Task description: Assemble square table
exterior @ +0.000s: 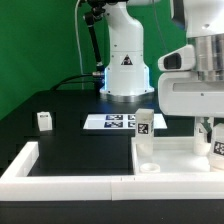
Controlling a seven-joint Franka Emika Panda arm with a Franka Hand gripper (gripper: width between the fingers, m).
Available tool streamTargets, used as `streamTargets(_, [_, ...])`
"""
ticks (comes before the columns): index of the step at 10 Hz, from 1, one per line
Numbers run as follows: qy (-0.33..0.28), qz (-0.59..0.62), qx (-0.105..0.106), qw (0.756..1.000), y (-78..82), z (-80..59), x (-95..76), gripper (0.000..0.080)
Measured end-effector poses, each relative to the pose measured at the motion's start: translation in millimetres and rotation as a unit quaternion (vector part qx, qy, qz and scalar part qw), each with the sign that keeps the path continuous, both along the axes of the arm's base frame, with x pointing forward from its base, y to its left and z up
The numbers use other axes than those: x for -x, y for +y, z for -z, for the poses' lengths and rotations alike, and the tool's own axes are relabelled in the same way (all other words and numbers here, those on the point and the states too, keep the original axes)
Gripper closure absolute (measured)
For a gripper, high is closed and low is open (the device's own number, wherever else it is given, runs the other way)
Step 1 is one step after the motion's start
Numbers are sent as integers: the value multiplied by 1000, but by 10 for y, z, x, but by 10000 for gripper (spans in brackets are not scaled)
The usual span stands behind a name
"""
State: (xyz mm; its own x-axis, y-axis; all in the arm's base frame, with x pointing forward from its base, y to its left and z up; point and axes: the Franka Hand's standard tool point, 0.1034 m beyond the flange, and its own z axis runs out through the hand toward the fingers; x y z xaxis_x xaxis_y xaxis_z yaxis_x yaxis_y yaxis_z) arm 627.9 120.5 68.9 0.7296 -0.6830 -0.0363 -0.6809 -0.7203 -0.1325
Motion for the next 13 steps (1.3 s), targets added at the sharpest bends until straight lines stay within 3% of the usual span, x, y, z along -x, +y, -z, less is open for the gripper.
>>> streamTargets(3, [23, 173, -25, 984, -53, 8, -7, 504])
streamTargets(6, [57, 395, -61, 915, 11, 21, -1, 506])
streamTargets(8, [59, 459, -71, 883, 14, 21, -9, 506])
streamTargets(10, [55, 433, -69, 897, 12, 26, -6, 506])
streamTargets(11, [48, 397, -63, 914, 16, 22, -7, 290])
streamTargets(12, [35, 307, -49, 950, 43, 6, -2, 290])
streamTargets(13, [34, 191, -26, 981, 73, -25, 27, 181])
